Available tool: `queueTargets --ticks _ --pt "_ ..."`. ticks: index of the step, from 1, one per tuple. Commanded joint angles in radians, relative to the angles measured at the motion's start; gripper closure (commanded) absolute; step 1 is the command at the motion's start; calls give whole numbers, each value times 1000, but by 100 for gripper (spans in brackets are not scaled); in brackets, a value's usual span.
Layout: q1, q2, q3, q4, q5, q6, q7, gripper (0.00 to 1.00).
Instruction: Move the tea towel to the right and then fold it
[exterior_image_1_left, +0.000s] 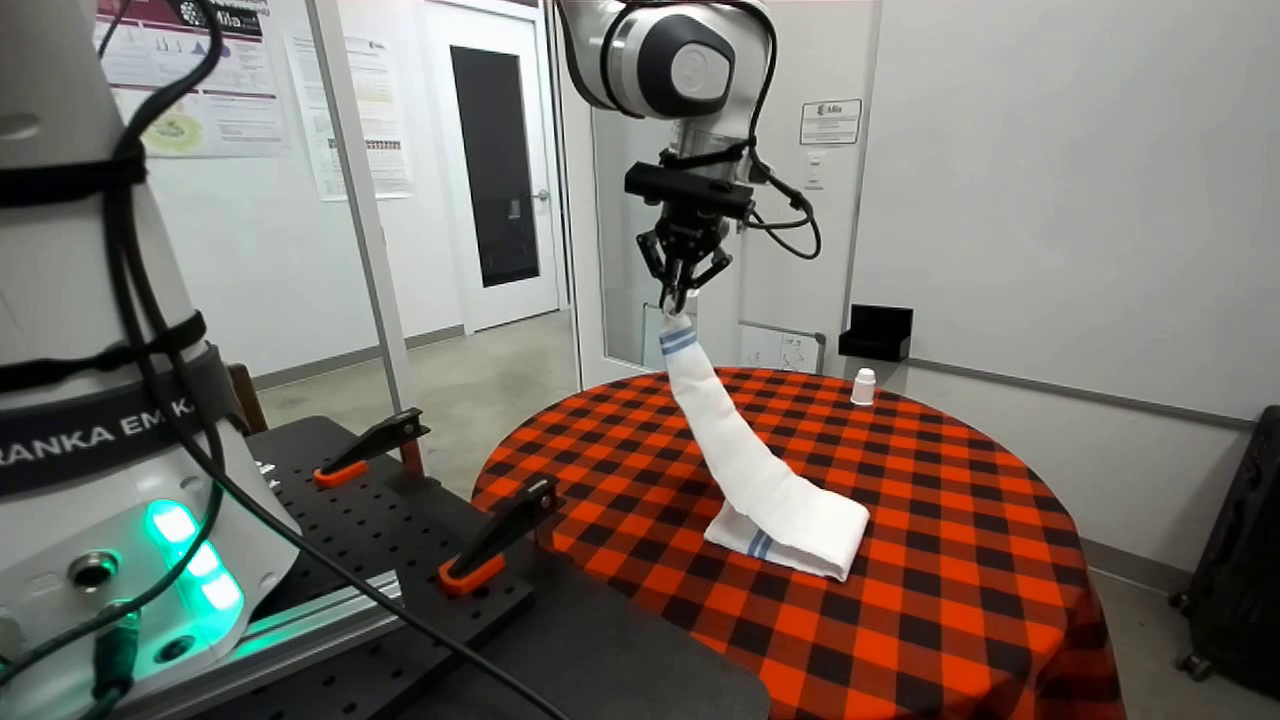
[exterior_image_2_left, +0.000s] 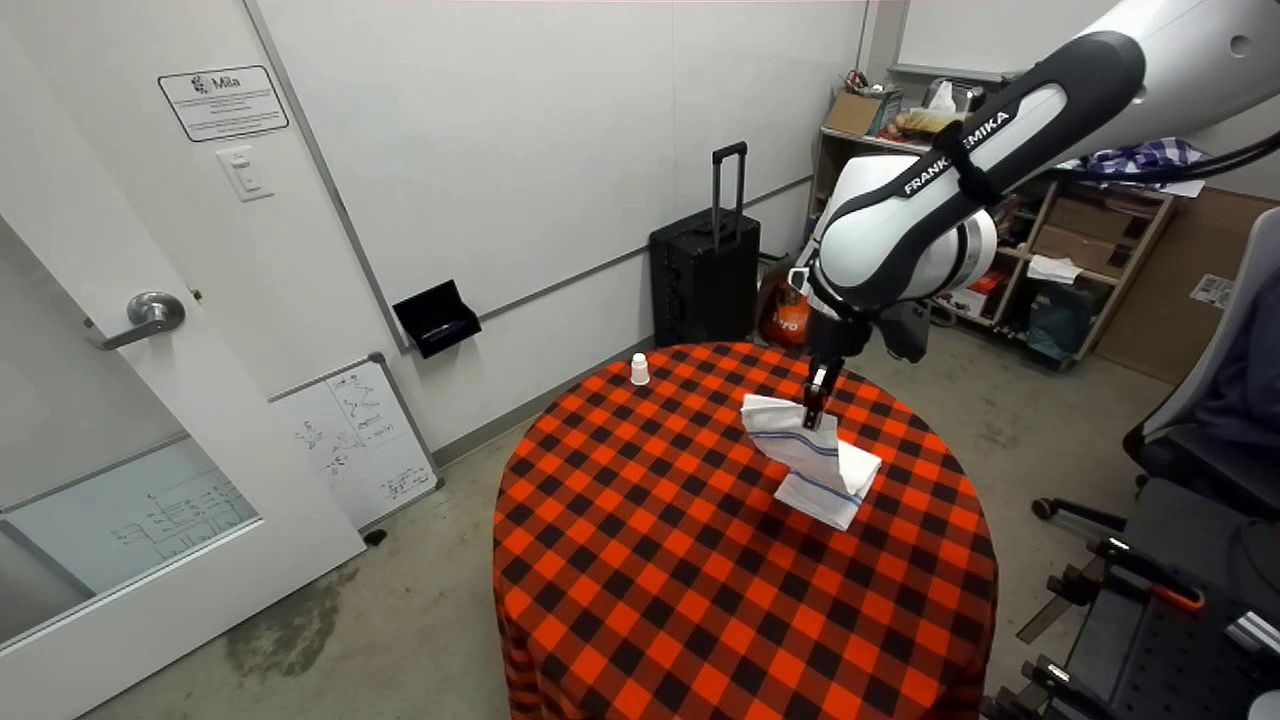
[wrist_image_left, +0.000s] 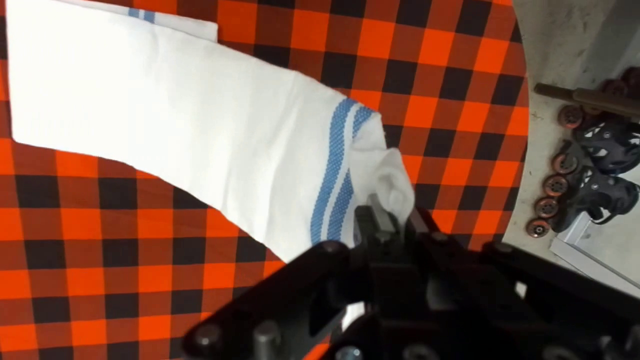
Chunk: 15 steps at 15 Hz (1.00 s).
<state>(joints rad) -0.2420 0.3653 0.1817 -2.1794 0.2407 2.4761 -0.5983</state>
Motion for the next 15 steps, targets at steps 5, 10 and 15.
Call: queueTargets --ticks 5,10,15 --pt "11 28 -5 1 100 -54 -99 98" --pt "-6 116 -13 54 134 -50 -79 98" --pt "-24 188 -71 107 112 3 -19 98"
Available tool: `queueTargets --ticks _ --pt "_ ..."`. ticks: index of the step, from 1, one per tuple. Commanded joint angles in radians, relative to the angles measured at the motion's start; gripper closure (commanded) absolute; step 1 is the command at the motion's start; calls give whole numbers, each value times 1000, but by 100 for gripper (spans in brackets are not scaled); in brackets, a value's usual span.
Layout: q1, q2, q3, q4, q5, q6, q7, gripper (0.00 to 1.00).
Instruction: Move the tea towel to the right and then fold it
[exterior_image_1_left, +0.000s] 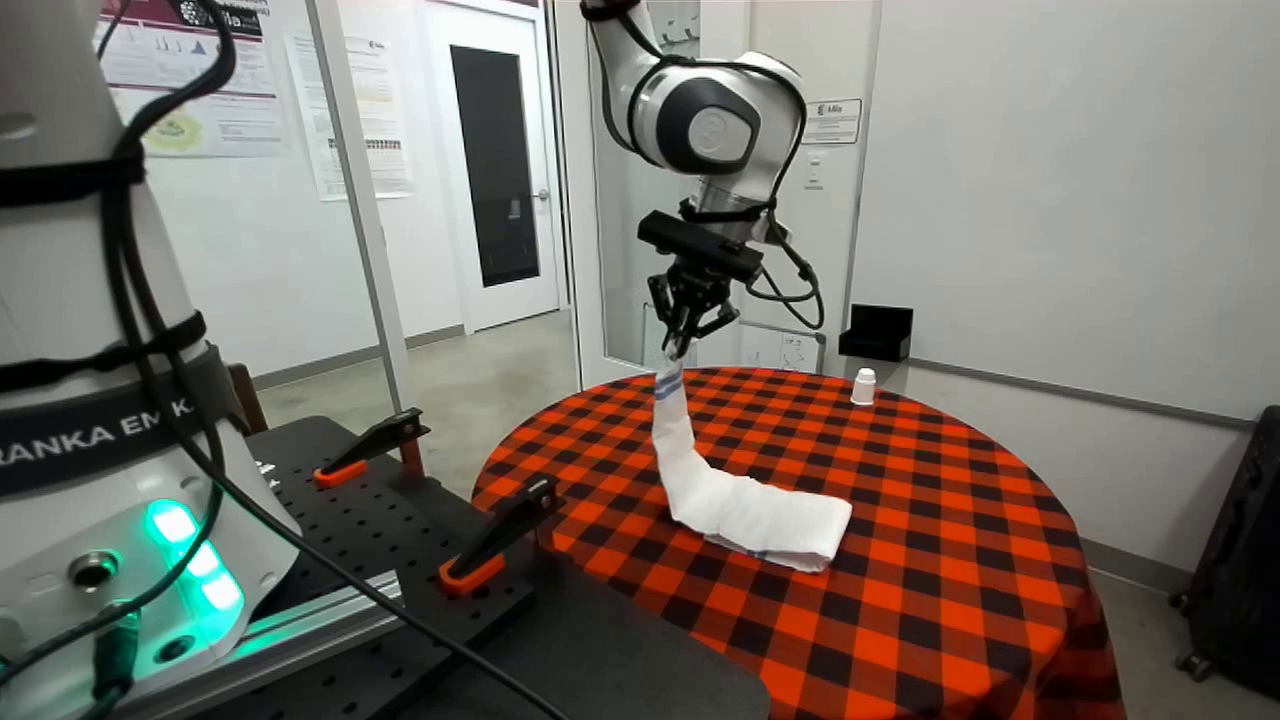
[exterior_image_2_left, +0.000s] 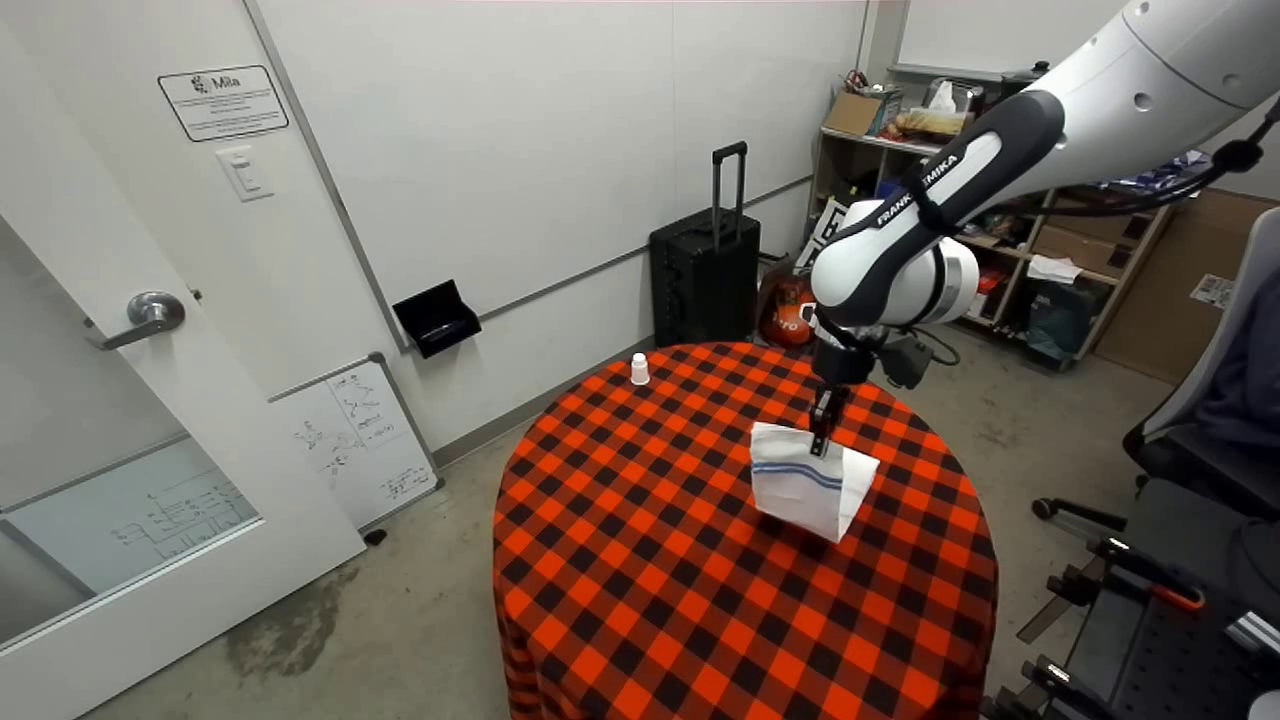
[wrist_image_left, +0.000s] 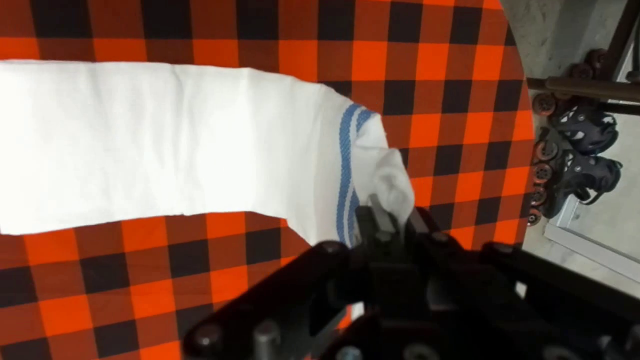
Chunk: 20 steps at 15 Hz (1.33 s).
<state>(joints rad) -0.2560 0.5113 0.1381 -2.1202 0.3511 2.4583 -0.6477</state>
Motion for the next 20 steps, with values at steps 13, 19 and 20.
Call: queueTargets --ticks 13,19,20 --pt "-33 26 -165 40 -182 166 194 98" --pt "14 86 -215 85 -314 189 313 98" --pt "27 103 -229 102 -340 198 338 98"
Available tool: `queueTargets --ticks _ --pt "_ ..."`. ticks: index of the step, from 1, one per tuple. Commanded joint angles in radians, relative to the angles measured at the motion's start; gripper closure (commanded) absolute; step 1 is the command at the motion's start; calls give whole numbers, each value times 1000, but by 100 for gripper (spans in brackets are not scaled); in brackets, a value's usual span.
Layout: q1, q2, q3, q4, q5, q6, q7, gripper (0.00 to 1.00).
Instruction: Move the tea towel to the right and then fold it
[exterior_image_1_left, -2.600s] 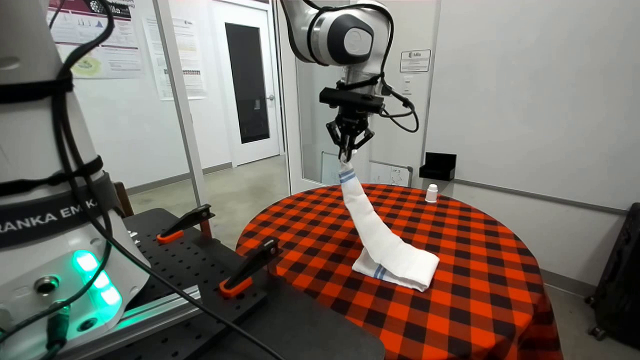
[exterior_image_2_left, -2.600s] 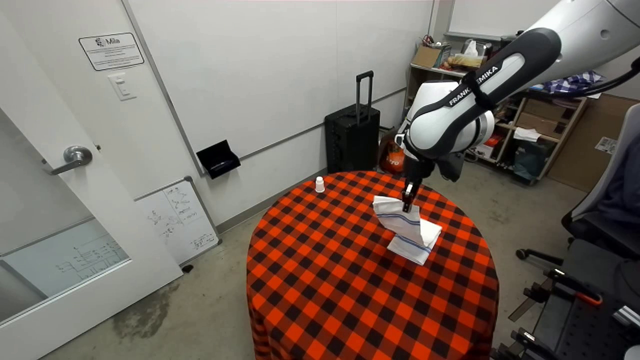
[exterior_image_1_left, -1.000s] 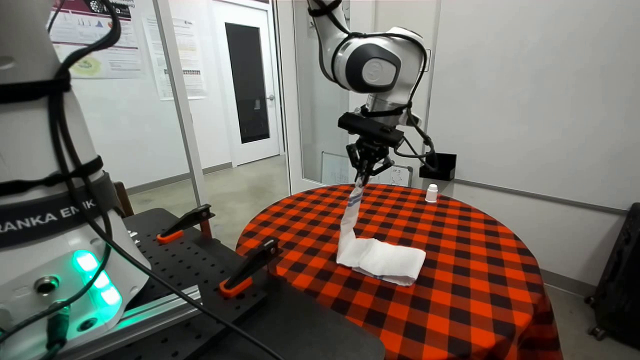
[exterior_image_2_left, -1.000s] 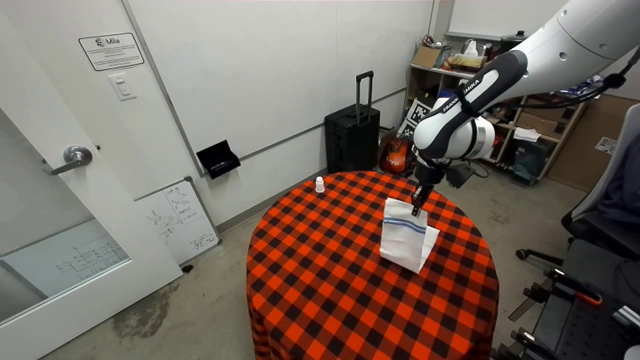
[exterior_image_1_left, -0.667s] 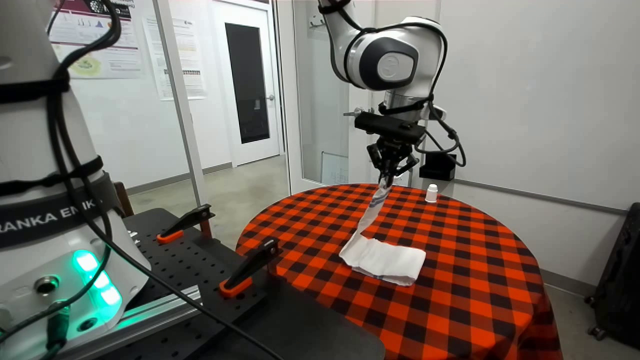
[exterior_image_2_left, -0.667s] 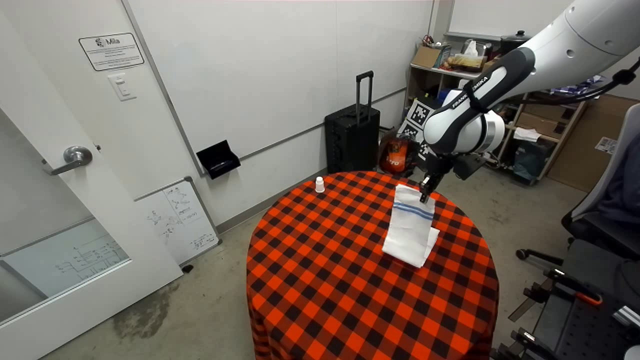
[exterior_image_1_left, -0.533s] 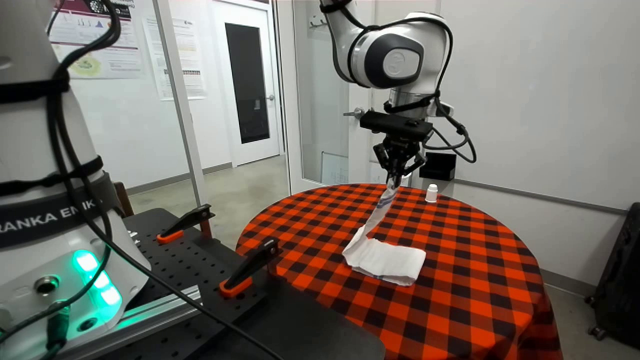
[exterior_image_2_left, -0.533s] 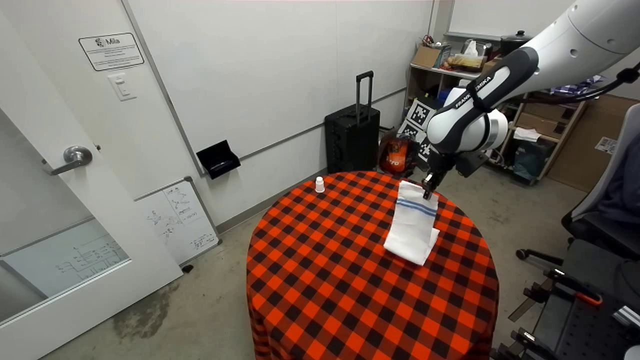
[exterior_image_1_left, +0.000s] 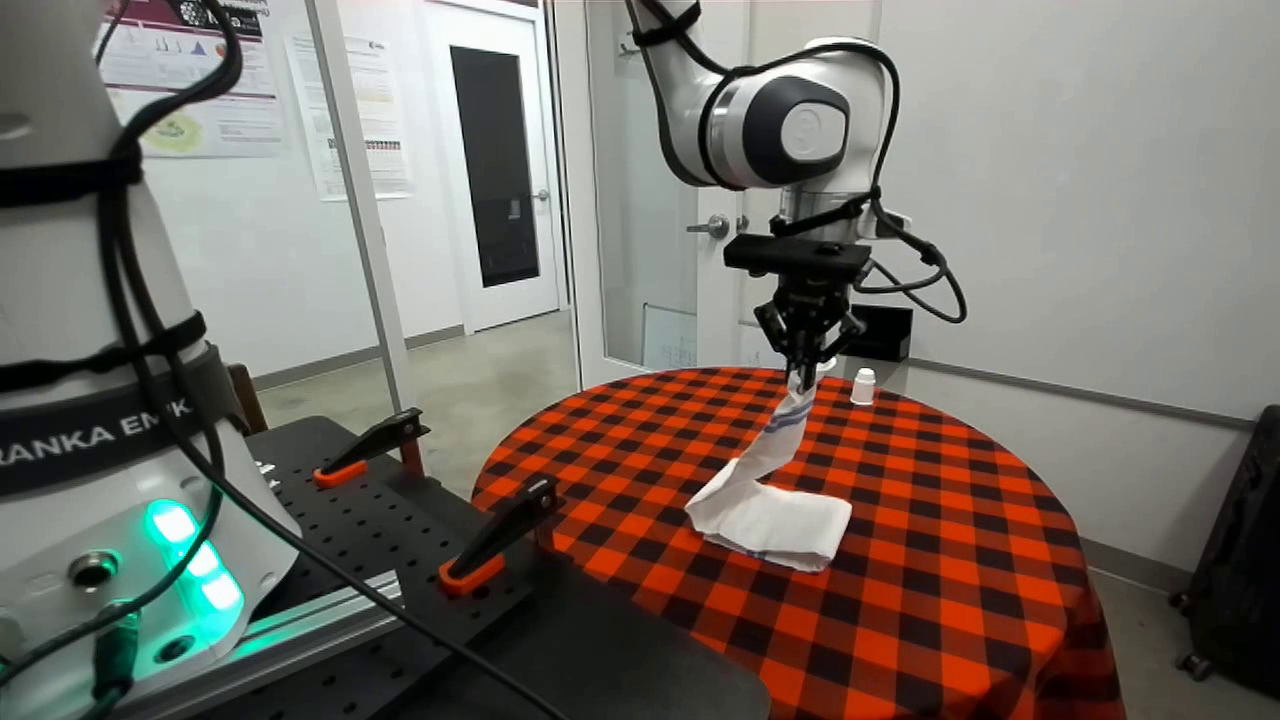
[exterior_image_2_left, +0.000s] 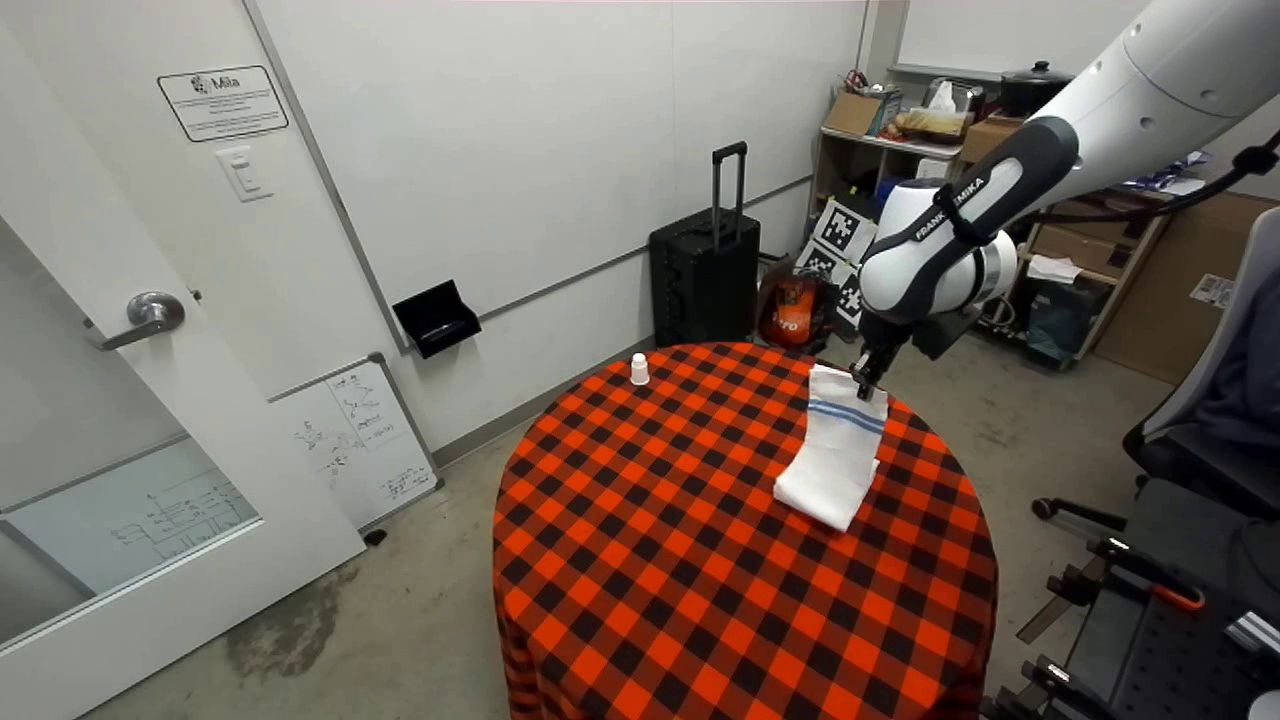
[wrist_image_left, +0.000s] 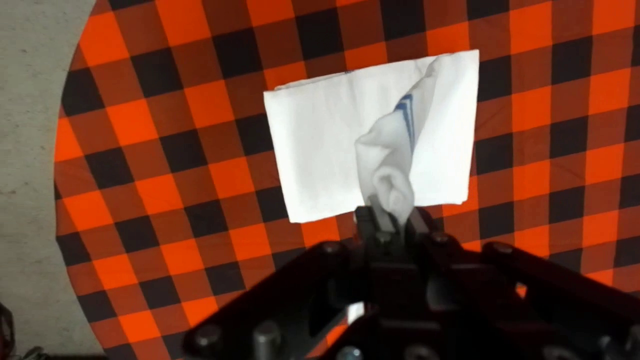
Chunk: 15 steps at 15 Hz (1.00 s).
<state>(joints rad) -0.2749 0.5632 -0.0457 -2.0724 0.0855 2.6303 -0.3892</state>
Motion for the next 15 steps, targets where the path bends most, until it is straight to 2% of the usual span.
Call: queueTargets --ticks 1,6,15 --pt "53 66 -53 72 -94 29 94 98" --pt "93 165 -99 180 -183 52 172 98" --pt "78 360 -135 329 -197 38 218 98"
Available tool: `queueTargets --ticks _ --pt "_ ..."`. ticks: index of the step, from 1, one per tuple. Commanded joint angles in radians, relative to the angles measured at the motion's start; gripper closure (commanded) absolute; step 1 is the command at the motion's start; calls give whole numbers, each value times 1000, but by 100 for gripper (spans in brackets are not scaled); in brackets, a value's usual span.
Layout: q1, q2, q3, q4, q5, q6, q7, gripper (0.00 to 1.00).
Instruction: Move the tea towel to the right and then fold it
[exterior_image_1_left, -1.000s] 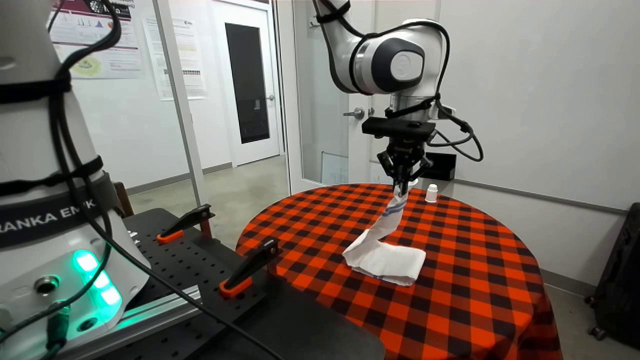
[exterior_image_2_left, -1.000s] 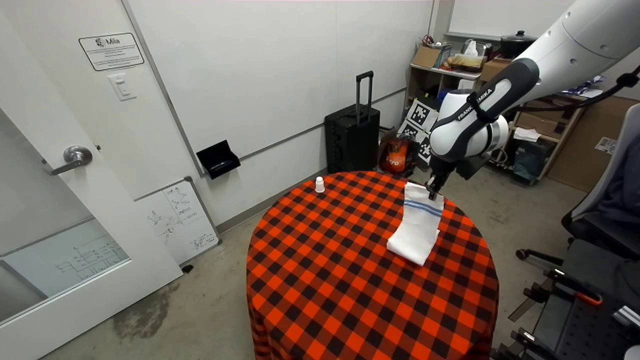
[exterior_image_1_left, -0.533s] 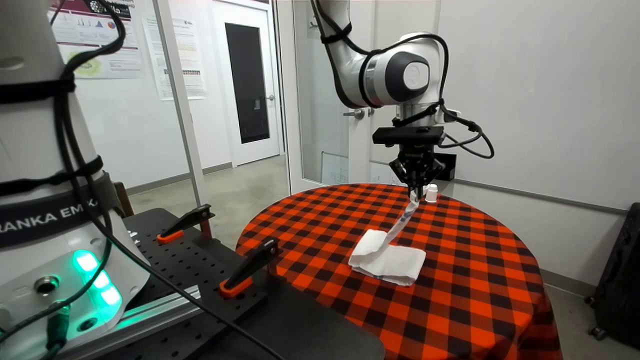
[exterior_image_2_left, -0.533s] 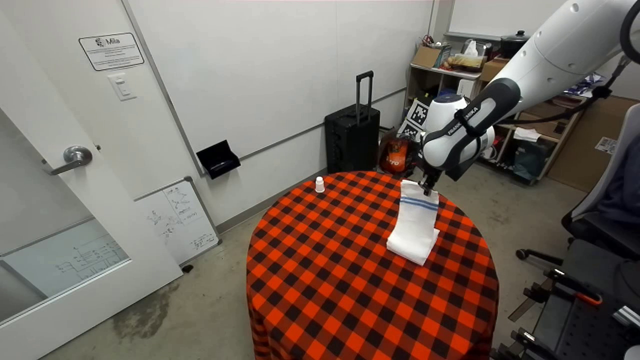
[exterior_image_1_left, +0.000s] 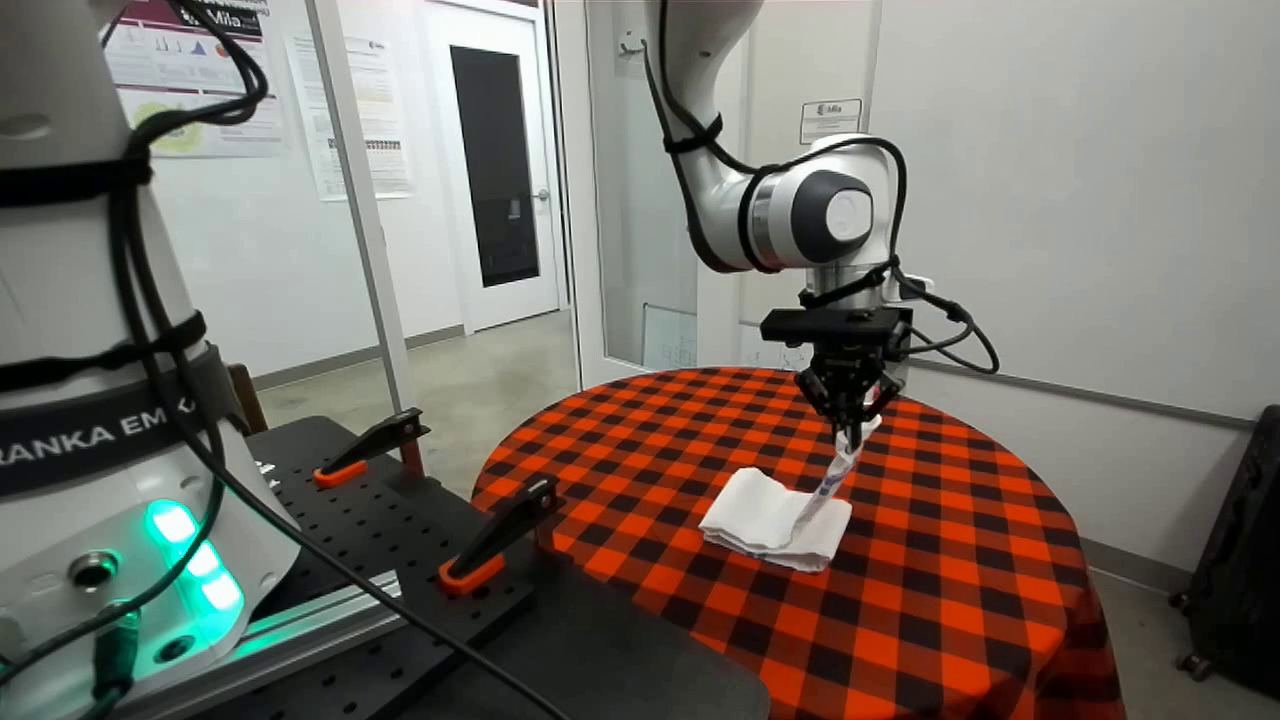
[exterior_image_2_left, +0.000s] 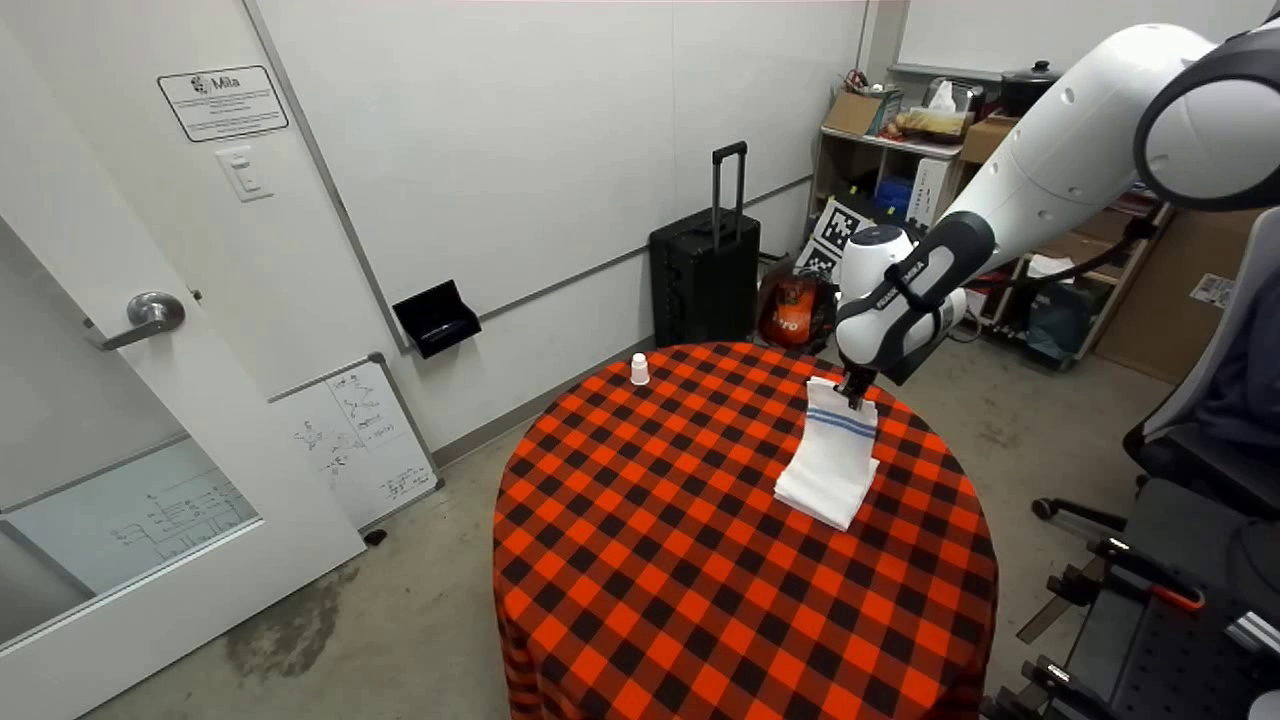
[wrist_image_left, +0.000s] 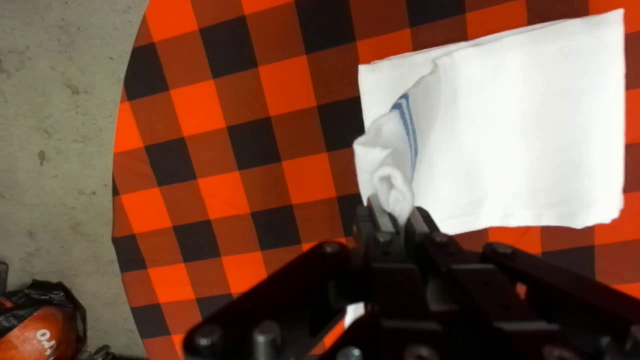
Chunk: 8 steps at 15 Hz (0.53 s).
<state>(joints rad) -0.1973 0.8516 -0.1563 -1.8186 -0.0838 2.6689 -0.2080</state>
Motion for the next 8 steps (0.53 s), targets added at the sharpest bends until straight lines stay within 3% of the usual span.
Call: queueTargets --ticks 1,5,8 --pt "-6 91 -28 94 -26 -7 35 98" --pt "-19 136 -28 148 -27 -16 22 98" --pt "-29 141 9 152 -17 -13 -4 98"
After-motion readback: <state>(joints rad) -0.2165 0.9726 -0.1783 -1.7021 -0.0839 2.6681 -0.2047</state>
